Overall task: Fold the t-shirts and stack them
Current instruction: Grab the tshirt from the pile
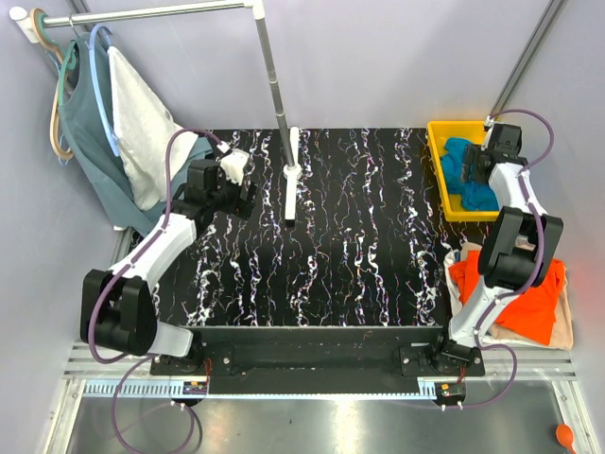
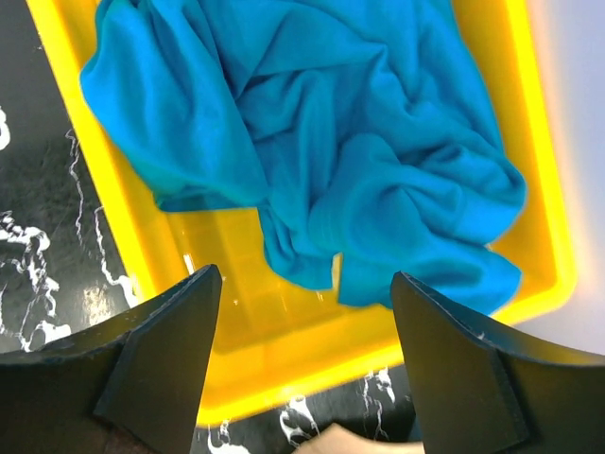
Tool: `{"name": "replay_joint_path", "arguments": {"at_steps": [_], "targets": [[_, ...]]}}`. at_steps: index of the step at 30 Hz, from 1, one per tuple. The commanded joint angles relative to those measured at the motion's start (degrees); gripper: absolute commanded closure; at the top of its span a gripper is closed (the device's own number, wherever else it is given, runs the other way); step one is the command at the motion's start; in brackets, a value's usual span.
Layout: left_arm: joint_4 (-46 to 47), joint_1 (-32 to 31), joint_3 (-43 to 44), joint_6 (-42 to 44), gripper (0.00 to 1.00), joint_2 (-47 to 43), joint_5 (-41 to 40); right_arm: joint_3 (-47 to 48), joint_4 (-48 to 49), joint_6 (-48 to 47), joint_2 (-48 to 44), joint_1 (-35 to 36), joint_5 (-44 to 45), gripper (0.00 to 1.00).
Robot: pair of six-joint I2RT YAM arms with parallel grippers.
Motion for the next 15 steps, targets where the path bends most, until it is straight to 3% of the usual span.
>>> {"name": "replay_joint_path", "arguments": {"at_steps": [1,5,15], "targets": [[3.4,-0.2,0.7,1.2,0.01,1.9,-1.0,5.5,-1.5,-0.8,4.3,0.2,-1.7,0.21],[3.8,-0.2,1.3,1.8,0.01,3.8,-1.5,8.0,-1.8,-1.0,7.9,0.2,-2.2,0.26],[3.8,-0.2,2.7,1.9,0.01,5.8,-2.3,11.1,-3.9,0.2,12.2,0.2,-6.1,0.26]]}}
